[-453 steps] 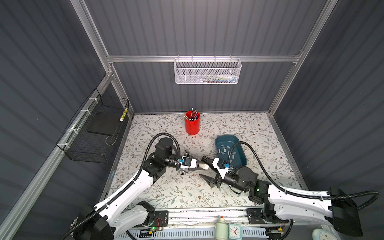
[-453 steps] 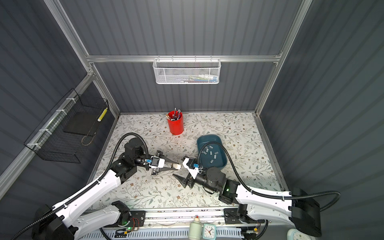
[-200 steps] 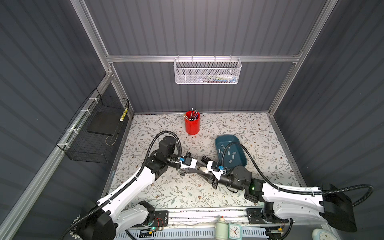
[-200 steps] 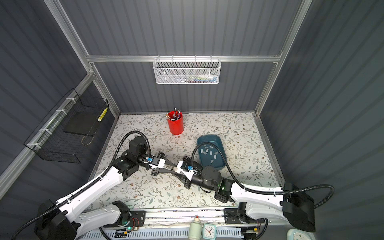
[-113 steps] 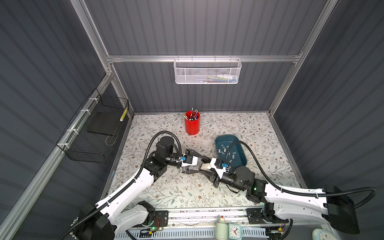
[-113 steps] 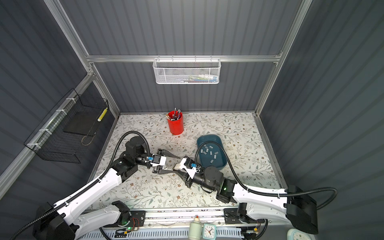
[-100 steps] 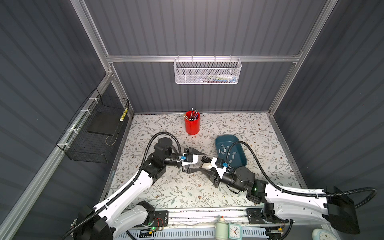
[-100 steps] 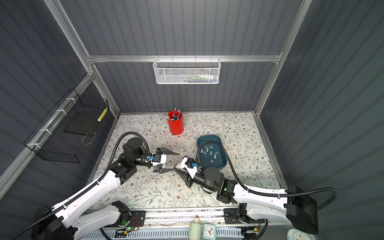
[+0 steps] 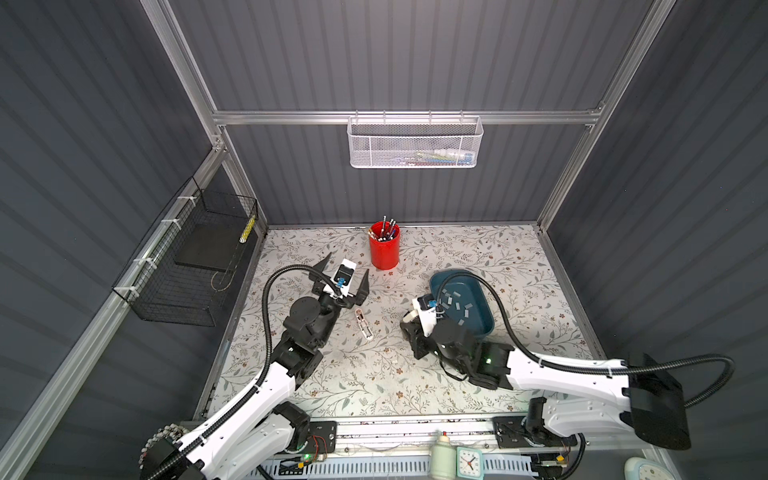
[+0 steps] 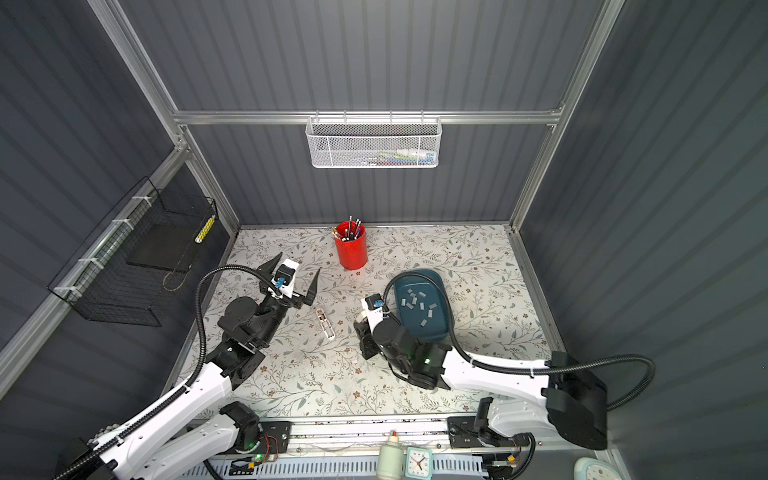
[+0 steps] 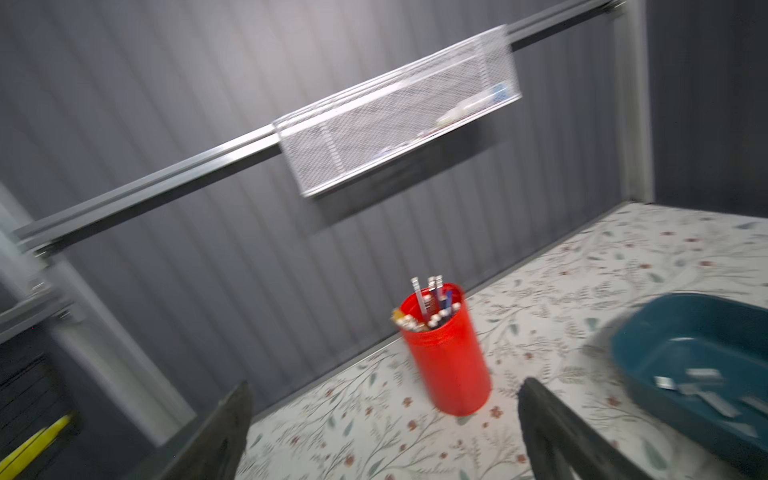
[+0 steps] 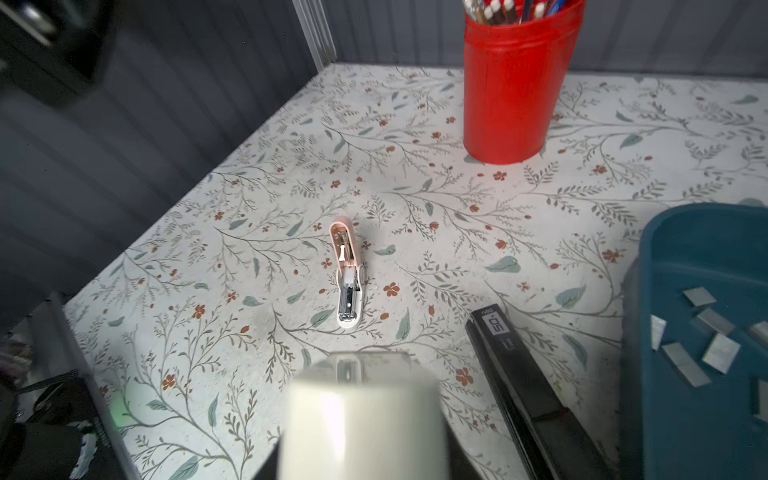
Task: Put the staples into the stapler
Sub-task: 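Open the left gripper and draw both grippers apart, then lower the right gripper over the opened pink stapler while the left gripper rises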
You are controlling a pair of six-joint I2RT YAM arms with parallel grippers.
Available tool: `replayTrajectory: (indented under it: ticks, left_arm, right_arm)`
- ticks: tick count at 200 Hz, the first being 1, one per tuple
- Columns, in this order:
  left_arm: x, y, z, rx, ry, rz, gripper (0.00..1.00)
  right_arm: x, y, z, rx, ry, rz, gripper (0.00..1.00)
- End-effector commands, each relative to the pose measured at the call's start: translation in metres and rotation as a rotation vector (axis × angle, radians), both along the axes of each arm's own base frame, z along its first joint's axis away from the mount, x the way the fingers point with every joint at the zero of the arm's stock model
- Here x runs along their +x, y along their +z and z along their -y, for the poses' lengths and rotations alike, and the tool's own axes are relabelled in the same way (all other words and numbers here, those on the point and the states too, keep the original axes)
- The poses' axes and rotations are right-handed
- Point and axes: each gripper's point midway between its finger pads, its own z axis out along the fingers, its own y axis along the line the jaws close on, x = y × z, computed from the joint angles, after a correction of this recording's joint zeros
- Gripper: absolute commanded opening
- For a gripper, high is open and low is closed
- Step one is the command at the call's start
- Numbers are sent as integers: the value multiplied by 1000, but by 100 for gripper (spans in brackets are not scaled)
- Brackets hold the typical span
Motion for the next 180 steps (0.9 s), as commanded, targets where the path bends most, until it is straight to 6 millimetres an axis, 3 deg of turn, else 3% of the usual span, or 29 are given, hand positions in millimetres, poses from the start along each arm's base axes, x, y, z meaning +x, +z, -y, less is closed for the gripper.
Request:
replayTrajectory:
  ticks: [1, 53, 125, 156, 180]
  left_arm:
    - [10, 3, -34, -50, 199, -4, 100]
    - [29, -17, -41, -35, 267, -126, 100]
    - [24, -7, -37, -33, 221, -116, 100]
    - [24, -7, -33, -25, 196, -120, 100]
    - [23, -5, -32, -27, 192, -114, 100]
  right_arm:
    - [8, -33, 6, -178, -96, -119, 14]
    - [28, -67, -23, -247, -109, -266, 11]
    - [58, -89, -35, -321, -156, -354, 9]
    - [72, -99, -49, -328, -133, -383, 9]
    - [75, -110, -54, -379, -128, -411, 9]
